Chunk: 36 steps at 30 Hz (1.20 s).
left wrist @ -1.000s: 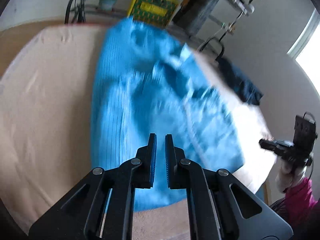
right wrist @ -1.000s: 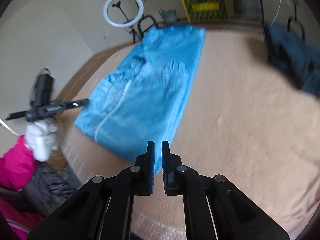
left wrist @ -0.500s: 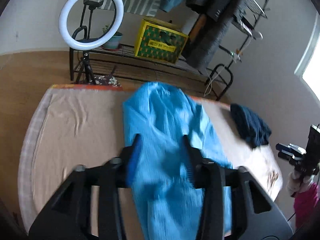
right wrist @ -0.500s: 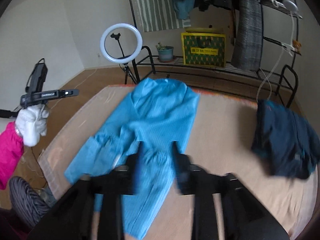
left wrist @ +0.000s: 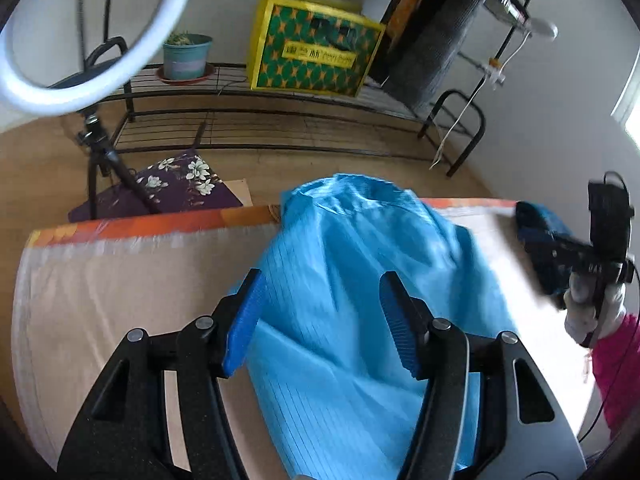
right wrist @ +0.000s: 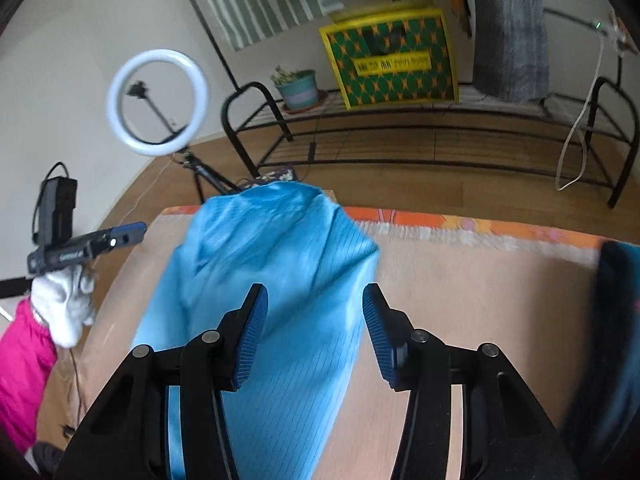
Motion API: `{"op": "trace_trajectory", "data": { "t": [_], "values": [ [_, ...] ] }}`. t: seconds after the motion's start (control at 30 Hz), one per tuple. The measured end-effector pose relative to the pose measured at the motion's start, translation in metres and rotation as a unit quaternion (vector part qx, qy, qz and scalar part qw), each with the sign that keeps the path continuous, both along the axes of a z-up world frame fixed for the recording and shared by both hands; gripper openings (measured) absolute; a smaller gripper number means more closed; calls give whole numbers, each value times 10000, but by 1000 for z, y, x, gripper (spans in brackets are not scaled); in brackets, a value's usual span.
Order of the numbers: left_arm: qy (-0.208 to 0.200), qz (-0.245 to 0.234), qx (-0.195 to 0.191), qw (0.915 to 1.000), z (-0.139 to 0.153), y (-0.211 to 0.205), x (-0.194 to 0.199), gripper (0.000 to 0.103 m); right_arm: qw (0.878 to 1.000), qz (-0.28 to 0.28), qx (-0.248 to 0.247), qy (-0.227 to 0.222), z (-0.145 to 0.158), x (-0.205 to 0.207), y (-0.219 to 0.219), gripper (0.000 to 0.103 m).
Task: Fold large clothes
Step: 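Grasp the shirt's collar end with the left tool while the right tool grasps beside it, then lift the shirt end with both tools and fold it over the body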
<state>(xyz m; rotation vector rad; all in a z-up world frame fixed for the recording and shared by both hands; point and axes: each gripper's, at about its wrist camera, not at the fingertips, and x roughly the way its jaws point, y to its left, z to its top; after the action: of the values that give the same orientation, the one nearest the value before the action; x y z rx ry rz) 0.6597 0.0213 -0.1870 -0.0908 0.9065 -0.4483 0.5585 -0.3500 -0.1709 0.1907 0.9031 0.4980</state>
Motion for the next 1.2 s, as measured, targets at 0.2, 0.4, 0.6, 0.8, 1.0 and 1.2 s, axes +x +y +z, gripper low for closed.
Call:
{"op": "trace_trajectory", "data": {
  "t": [0.2,0.4,0.6,0.8,1.0,1.2],
  "values": [
    [201,-67,-49,9998,-29,-5,52,61,9991,127,222,349,-42,76,19,48],
    [418,-169,-47,9990,-54,-18,76,41,9976,401,105,547,-65,107,45,48],
    [354,-138,-6,9993,-63,-29,86,4,9971,446,-404,464,-69,110,68,5],
    [185,65,289,9994,-77,-24,99,4,9979,175,-560,-277,-38,96,61,3],
    [22,-90,244,9997,-74,-32,95,4,9958,151,-895,-107,-55,102,68,3],
    [-200,-121,1,9997,-45,-30,75,0,9980,73,-548,-298,-30,90,58,3]
  ]
}}
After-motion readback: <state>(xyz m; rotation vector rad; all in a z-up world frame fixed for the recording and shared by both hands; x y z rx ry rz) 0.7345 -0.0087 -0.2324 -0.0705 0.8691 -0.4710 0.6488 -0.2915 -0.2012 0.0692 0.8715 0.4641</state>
